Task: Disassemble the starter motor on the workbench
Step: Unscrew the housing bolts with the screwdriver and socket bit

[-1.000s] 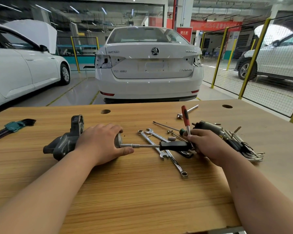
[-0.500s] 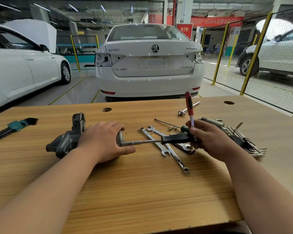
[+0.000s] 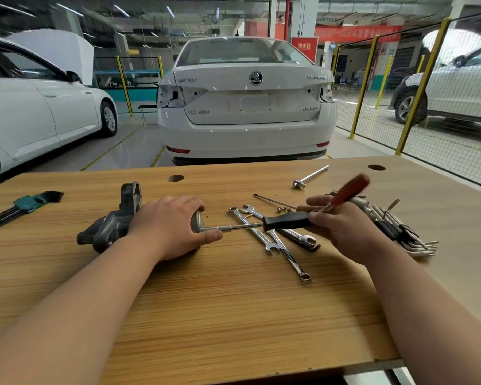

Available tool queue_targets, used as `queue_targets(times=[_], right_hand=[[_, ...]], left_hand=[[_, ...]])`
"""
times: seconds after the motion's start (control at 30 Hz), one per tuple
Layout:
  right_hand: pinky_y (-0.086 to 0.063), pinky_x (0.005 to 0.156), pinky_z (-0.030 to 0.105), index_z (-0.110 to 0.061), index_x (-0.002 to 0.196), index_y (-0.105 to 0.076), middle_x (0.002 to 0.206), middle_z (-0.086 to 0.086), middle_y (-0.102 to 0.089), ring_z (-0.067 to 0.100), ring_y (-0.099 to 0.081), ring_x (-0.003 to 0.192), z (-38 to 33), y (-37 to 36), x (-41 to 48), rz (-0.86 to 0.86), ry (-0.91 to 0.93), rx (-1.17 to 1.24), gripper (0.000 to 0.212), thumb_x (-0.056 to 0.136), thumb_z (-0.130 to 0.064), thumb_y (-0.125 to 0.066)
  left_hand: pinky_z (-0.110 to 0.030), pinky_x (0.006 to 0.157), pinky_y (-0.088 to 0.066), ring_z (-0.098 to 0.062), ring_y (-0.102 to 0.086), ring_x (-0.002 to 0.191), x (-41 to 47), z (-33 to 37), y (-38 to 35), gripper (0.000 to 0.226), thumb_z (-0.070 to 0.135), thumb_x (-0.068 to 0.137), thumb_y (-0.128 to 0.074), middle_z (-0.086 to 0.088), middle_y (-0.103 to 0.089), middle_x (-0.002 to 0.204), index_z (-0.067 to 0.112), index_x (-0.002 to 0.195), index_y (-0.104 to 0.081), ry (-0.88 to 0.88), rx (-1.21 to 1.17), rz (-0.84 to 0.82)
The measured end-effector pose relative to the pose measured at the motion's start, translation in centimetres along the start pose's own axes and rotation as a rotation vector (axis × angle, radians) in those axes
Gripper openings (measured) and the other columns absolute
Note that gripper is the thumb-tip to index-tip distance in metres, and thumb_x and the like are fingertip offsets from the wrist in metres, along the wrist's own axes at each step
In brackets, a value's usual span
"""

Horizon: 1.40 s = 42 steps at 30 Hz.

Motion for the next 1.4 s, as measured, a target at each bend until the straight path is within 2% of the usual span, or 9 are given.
queue_targets(times=[0.13,0.27,0.37,0.6,0.73,0.93,1.07,1.23,1.4], right_hand=[[-0.058,0.064,0.027,-0.009,0.102,-0.071,0.094,0.012,-0.074,0.024,-0.074,0.081,0.3,0.3,-0.2,0.055,-0.049,-0.156,0.029,0.087,-0.034,-0.065],[-0.045,0.04,0.018,-0.013,0.093,-0.066,0.062,0.003,-0.072,0.012,-0.061,0.043,0.0,0.2,-0.8,0.173,-0.098,-0.431,0.043,0.101,-0.048,-0.043],[-0.034,0.032,0.012,-0.018,0.086,-0.065,0.045,-0.008,-0.061,0.004,-0.048,0.033,-0.3,0.5,-1.0,0.232,-0.112,-0.585,0.047,0.1,-0.054,-0.038],[-0.045,0.049,0.021,-0.03,0.104,-0.071,0.061,-0.003,-0.063,0.008,-0.051,0.05,-1.1,0.0,-0.9,0.107,0.063,-0.308,0.019,0.099,-0.033,-0.053],[-0.051,0.062,0.029,-0.02,0.109,-0.073,0.081,0.006,-0.064,0.017,-0.058,0.064,-0.9,0.0,-0.7,0.014,0.055,-0.002,0.022,0.096,-0.011,-0.057],[-0.058,0.08,0.029,-0.011,0.103,-0.072,0.111,0.015,-0.068,0.028,-0.068,0.098,-0.9,-0.3,-0.9,-0.051,0.02,0.145,0.037,0.089,0.015,-0.05],[-0.058,0.081,0.029,-0.009,0.105,-0.07,0.113,0.015,-0.068,0.027,-0.068,0.099,-0.8,-0.3,-1.0,-0.042,-0.014,0.189,0.036,0.088,0.015,-0.05],[-0.058,0.069,0.025,-0.01,0.112,-0.067,0.106,0.011,-0.074,0.024,-0.073,0.092,-0.1,0.2,-0.5,-0.027,-0.058,0.214,0.031,0.087,0.005,-0.058],[-0.054,0.058,0.024,-0.009,0.102,-0.072,0.081,0.011,-0.068,0.018,-0.067,0.062,-0.3,0.3,-0.5,0.081,-0.011,-0.142,0.017,0.095,-0.02,-0.061]], left_hand=[[-0.035,0.084,-0.04,-0.011,-0.046,0.119,0.0,0.1,0.1,0.1,0.099,0.053,-0.01,0.019,-0.047,0.135,0.044,0.132,-0.037,-0.016,0.0,-0.006],[-0.035,0.086,-0.041,-0.011,-0.046,0.119,0.0,0.1,0.1,0.102,0.099,0.051,-0.009,0.018,-0.046,0.136,0.043,0.133,-0.036,-0.023,-0.001,-0.016],[-0.036,0.087,-0.041,-0.011,-0.046,0.119,0.0,0.1,-0.1,0.102,0.1,0.05,-0.011,0.019,-0.045,0.136,0.045,0.132,-0.036,-0.015,-0.001,-0.011],[-0.037,0.092,-0.04,-0.011,-0.044,0.122,0.1,0.0,-0.2,0.102,0.101,0.046,-0.026,0.02,-0.044,0.137,0.046,0.132,-0.035,0.007,-0.005,-0.028],[-0.037,0.094,-0.04,-0.012,-0.043,0.123,0.0,0.0,-0.2,0.102,0.101,0.047,-0.027,0.019,-0.043,0.139,0.047,0.133,-0.034,0.011,-0.004,-0.044],[-0.04,0.095,-0.038,-0.013,-0.043,0.124,-0.1,0.0,-0.1,0.1,0.101,0.053,-0.013,0.017,-0.043,0.14,0.045,0.133,-0.035,0.002,-0.008,-0.058],[-0.039,0.097,-0.037,-0.013,-0.043,0.124,-0.1,0.2,0.0,0.093,0.096,0.062,-0.014,0.015,-0.044,0.139,0.042,0.135,-0.036,0.004,-0.006,-0.045],[-0.036,0.099,-0.035,-0.013,-0.043,0.125,-0.2,0.5,0.0,0.089,0.092,0.066,-0.024,0.014,-0.044,0.14,0.039,0.137,-0.035,0.004,0.01,-0.032],[-0.035,0.098,-0.034,-0.012,-0.043,0.124,-0.5,0.6,0.2,0.088,0.09,0.067,-0.028,0.015,-0.044,0.139,0.038,0.136,-0.036,-0.005,0.006,-0.007]])
Point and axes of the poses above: each hand's wrist, its own x-axis towards the middle knuckle, its own y-axis out of the back of the hand, z = x × y, the point moved 8 cm from there along x, towards the middle knuckle
